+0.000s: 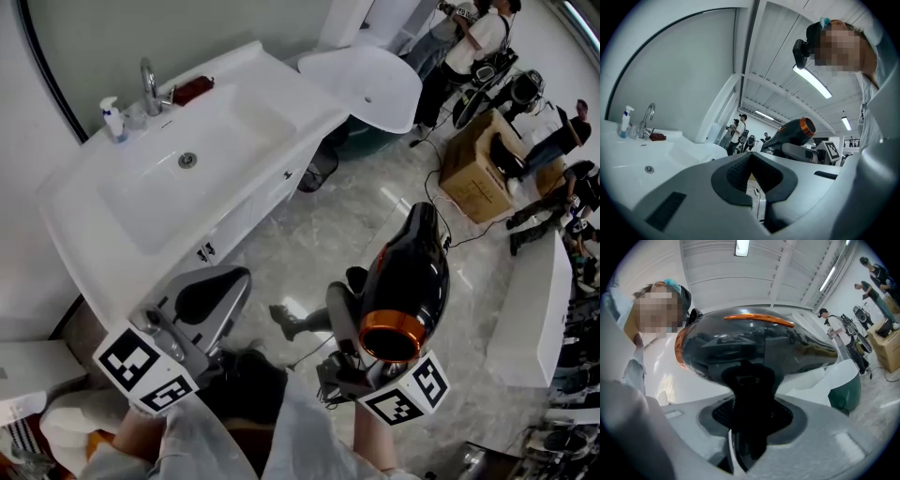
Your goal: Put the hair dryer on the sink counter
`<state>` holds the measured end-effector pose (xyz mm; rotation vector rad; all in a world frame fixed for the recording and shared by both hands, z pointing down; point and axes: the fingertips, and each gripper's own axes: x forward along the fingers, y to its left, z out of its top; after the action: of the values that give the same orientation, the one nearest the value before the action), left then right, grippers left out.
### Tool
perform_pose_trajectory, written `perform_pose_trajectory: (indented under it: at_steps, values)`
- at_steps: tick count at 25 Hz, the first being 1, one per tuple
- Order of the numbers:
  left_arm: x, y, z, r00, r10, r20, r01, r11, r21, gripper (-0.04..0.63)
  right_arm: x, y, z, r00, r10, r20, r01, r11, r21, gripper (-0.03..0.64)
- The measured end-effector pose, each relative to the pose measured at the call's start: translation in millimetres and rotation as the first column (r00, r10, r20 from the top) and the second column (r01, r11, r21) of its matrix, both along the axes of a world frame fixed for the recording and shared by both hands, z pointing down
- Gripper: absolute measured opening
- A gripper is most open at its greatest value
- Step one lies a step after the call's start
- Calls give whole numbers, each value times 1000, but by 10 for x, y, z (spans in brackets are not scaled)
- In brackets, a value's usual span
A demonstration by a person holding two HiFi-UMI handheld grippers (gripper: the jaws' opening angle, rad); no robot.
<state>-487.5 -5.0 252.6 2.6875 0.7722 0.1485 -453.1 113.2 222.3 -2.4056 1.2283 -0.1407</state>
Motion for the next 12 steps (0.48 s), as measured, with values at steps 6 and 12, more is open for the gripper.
perform_pose_trajectory:
  at_steps: [6,12]
  values:
    - [40,248,-70,1000,5,-7,-5,1000,8,3,14,231,-51,1000,-2,-6,2,1000,10,163]
    - [95,522,-92,1000,9,-21,-9,1000,11,3,45,517,-51,1000,7,-23,-6,1000,17,163]
